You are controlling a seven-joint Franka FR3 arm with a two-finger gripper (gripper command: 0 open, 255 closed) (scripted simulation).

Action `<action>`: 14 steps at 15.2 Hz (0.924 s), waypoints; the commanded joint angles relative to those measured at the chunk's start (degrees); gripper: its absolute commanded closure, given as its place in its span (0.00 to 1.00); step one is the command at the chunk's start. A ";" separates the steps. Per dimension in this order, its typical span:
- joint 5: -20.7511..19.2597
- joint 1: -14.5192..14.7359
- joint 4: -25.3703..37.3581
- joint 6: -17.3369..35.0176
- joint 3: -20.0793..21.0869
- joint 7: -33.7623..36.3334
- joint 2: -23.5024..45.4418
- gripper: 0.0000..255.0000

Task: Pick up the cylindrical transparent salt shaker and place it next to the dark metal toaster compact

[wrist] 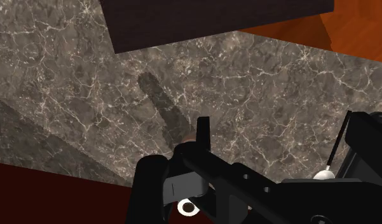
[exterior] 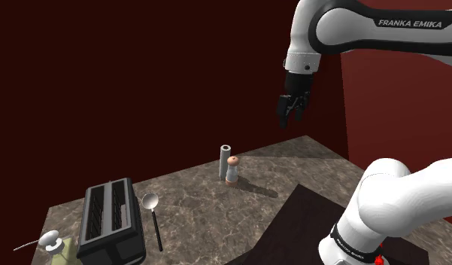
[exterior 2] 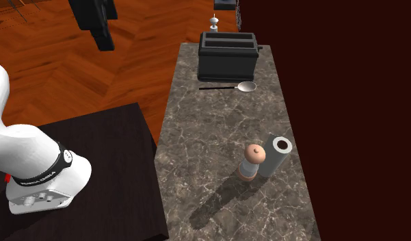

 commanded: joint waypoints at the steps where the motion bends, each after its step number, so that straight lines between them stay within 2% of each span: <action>1: 0.00 0.00 0.00 0.00 0.00 0.00 0.00 0.00; 8: -0.81 -0.93 -5.88 15.26 -3.01 -2.53 7.51 0.00; 14: -0.44 -1.34 -7.57 28.22 -5.66 -5.09 17.25 0.00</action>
